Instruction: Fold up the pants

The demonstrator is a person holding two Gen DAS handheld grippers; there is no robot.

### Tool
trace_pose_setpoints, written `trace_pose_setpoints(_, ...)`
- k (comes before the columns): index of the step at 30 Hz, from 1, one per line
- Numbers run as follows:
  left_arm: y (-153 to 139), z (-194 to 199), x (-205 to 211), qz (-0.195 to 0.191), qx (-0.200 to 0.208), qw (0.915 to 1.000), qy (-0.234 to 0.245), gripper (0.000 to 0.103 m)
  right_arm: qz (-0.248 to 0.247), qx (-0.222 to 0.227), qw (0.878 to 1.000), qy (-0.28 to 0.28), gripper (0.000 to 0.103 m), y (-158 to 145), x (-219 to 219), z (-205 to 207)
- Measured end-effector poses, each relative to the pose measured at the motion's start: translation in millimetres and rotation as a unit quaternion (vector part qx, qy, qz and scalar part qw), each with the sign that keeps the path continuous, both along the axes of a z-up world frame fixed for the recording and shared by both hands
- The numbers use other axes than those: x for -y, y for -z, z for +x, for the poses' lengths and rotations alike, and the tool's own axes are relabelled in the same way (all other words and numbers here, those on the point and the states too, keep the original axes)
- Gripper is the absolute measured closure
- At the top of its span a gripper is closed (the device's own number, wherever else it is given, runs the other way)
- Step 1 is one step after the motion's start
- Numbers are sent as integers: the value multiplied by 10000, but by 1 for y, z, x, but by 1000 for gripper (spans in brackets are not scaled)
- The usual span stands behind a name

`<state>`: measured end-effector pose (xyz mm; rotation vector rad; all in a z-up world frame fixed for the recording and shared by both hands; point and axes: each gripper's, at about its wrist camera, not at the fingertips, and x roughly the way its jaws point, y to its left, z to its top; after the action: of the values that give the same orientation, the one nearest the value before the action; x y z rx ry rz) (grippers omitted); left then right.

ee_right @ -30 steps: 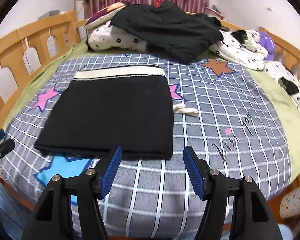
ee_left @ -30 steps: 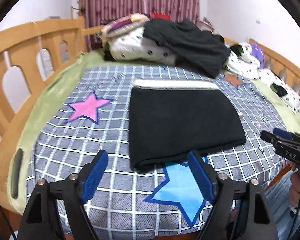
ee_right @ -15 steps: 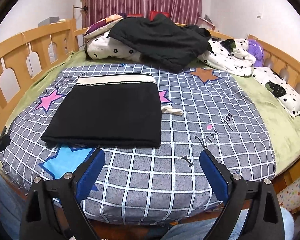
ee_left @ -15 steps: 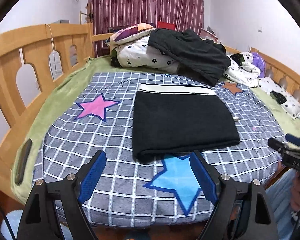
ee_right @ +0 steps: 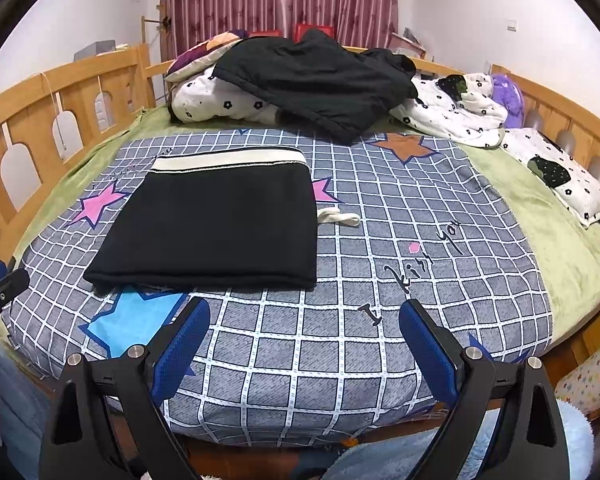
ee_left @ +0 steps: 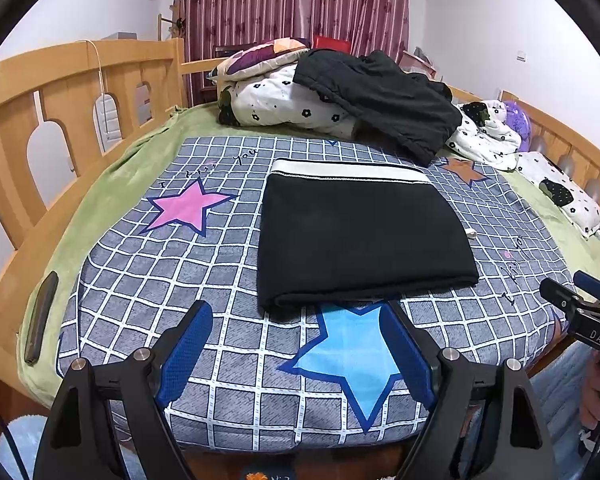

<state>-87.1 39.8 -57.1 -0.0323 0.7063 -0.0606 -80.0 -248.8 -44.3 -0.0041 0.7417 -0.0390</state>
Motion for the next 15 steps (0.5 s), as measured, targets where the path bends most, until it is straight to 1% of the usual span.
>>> trace_pose_setpoints(15,1,2,1,40,-18,10000,-42,18,23,-2,10000,-4,9,0,1,3)
